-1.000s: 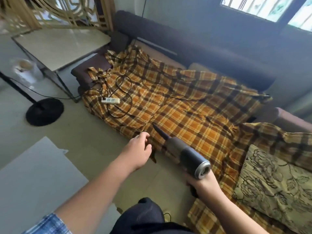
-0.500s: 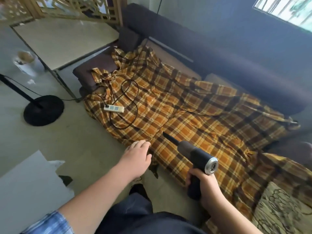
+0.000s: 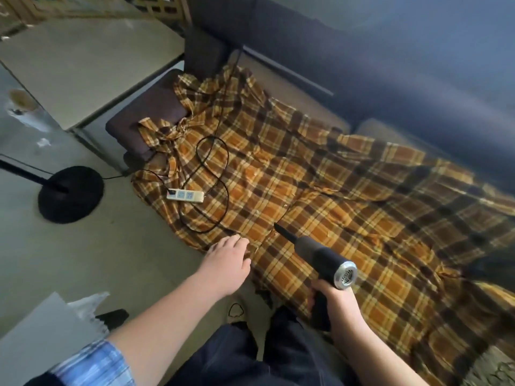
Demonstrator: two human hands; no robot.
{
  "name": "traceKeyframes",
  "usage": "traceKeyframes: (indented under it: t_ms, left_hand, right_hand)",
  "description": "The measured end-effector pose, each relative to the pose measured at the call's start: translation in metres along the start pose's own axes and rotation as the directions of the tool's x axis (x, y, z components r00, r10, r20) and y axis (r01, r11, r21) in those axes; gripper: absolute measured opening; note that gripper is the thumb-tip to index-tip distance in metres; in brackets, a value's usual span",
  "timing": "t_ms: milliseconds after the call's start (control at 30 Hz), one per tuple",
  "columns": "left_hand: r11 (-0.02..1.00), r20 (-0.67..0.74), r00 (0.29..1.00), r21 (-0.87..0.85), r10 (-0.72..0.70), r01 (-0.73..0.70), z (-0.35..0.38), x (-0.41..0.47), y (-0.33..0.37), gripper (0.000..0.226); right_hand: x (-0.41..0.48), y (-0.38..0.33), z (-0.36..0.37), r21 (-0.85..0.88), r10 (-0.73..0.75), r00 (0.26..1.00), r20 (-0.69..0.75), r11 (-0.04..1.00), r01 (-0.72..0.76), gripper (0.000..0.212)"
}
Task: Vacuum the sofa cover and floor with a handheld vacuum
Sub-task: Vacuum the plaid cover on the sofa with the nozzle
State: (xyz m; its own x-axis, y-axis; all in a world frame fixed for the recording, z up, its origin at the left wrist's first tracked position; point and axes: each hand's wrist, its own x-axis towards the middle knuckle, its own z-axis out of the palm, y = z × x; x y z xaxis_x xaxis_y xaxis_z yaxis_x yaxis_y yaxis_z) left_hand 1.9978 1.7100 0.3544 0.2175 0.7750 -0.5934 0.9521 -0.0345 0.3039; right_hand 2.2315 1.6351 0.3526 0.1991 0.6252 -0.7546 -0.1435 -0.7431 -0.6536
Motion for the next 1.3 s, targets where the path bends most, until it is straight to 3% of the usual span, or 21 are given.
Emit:
traceKeyframes:
  t_ms: [167,300,567,867,1100,1300]
  left_hand:
    - [0.994,-0.002,0.997,-0.076,-0.080,0.079,0.005,0.071,0.010,0.056]
    - [0.980,-0.014,0.990,-0.138,-0.143,0.140,0.027,0.136,0.000,0.054]
    - [0.984,0.082,0.987,-0.108,-0.136,0.144,0.104,0.241,-0.059,0.055]
    - [0.980,0.061,0.990,-0.150,-0.125,0.133,0.133,0.286,-0.097,0.055]
    - [0.974,0.082,0.989,-0.178,-0.125,0.137,0.149,0.290,-0.103,0.056]
    - [0.980,0.112,0.990,-0.171,-0.085,0.103,0.164,0.290,-0.092,0.055]
  right_hand:
    - [0.083,-0.022,-0.004,-0.131,0.039,0.997,0.064,0.991,-0.030,0.033]
    - [0.160,-0.022,0.009,-0.186,0.078,0.996,0.033,0.980,-0.070,0.018]
    - [0.283,0.038,0.048,-0.240,0.124,0.991,-0.042,0.962,-0.131,0.018]
    - [0.331,0.071,0.082,-0.289,0.108,0.994,-0.006,0.952,-0.105,0.035]
    - [0.341,0.083,0.094,-0.314,0.125,0.992,-0.032,0.941,-0.128,0.026]
    - [0.341,0.095,0.080,-0.230,0.148,0.968,-0.201,0.954,-0.193,0.011]
